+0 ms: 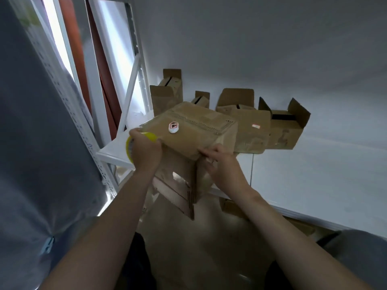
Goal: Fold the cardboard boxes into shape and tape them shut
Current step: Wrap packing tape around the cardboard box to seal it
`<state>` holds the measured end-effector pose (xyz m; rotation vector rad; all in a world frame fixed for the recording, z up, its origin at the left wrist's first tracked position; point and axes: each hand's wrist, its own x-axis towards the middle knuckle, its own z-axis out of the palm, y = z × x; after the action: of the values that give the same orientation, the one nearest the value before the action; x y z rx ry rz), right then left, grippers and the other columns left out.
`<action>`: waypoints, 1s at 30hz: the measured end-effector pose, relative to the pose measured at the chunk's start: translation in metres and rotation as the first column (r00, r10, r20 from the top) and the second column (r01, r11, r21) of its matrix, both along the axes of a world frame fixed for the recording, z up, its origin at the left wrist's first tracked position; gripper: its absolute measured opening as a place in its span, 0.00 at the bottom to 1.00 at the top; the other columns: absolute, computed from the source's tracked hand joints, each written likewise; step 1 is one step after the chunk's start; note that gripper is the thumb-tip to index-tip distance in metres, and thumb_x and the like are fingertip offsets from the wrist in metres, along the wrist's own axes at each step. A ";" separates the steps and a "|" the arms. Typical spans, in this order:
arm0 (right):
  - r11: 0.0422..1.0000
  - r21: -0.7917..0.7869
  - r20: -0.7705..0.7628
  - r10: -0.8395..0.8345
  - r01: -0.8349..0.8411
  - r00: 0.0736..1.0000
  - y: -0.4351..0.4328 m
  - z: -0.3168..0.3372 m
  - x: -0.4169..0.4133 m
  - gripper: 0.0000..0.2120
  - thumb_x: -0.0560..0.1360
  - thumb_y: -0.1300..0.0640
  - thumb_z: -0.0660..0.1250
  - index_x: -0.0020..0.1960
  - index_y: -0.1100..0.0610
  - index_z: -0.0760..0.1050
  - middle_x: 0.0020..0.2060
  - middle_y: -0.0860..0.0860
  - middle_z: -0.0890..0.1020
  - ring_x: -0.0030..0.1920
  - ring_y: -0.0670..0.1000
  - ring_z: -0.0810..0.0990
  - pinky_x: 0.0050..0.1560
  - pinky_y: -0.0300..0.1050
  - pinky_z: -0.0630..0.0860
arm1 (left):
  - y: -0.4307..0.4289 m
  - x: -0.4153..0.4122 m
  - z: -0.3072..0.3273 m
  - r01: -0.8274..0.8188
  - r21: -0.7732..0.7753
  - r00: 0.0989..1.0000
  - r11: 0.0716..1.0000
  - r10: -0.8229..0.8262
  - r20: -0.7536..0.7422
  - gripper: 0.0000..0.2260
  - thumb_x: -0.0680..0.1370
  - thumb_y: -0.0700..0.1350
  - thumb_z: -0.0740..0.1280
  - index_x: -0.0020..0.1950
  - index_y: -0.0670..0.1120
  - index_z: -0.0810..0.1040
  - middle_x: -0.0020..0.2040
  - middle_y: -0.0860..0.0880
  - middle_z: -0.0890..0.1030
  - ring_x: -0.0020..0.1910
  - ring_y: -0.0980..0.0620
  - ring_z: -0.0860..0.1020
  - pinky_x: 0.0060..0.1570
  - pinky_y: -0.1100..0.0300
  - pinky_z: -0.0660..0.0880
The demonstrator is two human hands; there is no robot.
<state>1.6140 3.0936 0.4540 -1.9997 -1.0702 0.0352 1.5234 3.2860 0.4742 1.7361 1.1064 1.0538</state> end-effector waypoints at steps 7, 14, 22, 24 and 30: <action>0.996 0.034 -0.026 0.085 -0.084 0.996 0.032 0.011 0.048 0.13 0.80 0.58 0.68 0.60 0.44 0.82 0.52 0.39 0.83 0.51 0.40 0.81 0.51 0.30 0.75 | -0.038 -0.016 -0.011 0.138 -0.064 0.990 0.988 -0.137 0.028 0.31 0.73 0.49 0.75 0.70 0.52 0.62 0.60 0.53 0.72 0.60 0.47 0.75 0.60 0.47 0.75; 0.974 -0.134 -0.164 -0.202 0.181 0.965 0.060 0.017 0.136 0.26 0.77 0.39 0.66 0.73 0.44 0.72 0.70 0.54 0.72 0.71 0.58 0.68 0.73 0.56 0.66 | -0.083 -0.019 -0.031 0.105 -0.131 0.993 0.986 -0.096 0.067 0.33 0.73 0.46 0.76 0.67 0.55 0.55 0.47 0.65 0.62 0.50 0.49 0.71 0.51 0.48 0.78; 0.992 0.023 -0.256 -0.111 0.121 0.960 0.053 0.005 0.119 0.25 0.74 0.36 0.70 0.69 0.40 0.75 0.61 0.51 0.70 0.58 0.49 0.70 0.65 0.47 0.70 | -0.066 -0.042 -0.031 -0.048 -0.092 0.994 0.995 0.056 0.089 0.38 0.71 0.42 0.78 0.74 0.52 0.59 0.59 0.55 0.64 0.57 0.53 0.67 0.47 0.62 0.70; 0.994 0.036 -0.251 -0.095 0.107 0.963 0.049 0.005 0.110 0.24 0.75 0.37 0.70 0.70 0.41 0.75 0.64 0.51 0.72 0.59 0.49 0.72 0.63 0.45 0.70 | -0.055 -0.050 -0.028 -0.065 -0.081 0.991 0.995 0.073 0.110 0.36 0.72 0.42 0.78 0.72 0.52 0.60 0.60 0.54 0.65 0.56 0.52 0.70 0.41 0.68 0.66; 0.993 0.066 -0.259 -0.075 0.096 0.963 0.045 0.005 0.074 0.24 0.77 0.38 0.68 0.72 0.42 0.74 0.62 0.51 0.71 0.57 0.48 0.71 0.57 0.41 0.68 | -0.027 -0.073 -0.016 -0.157 -0.012 0.975 0.987 0.157 0.154 0.32 0.74 0.42 0.76 0.71 0.49 0.62 0.61 0.51 0.68 0.53 0.50 0.73 0.39 0.69 0.65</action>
<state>1.6877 3.1386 0.4588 -1.9078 -0.8073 0.1983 1.4508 3.2589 0.4579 1.5575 1.1587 1.2637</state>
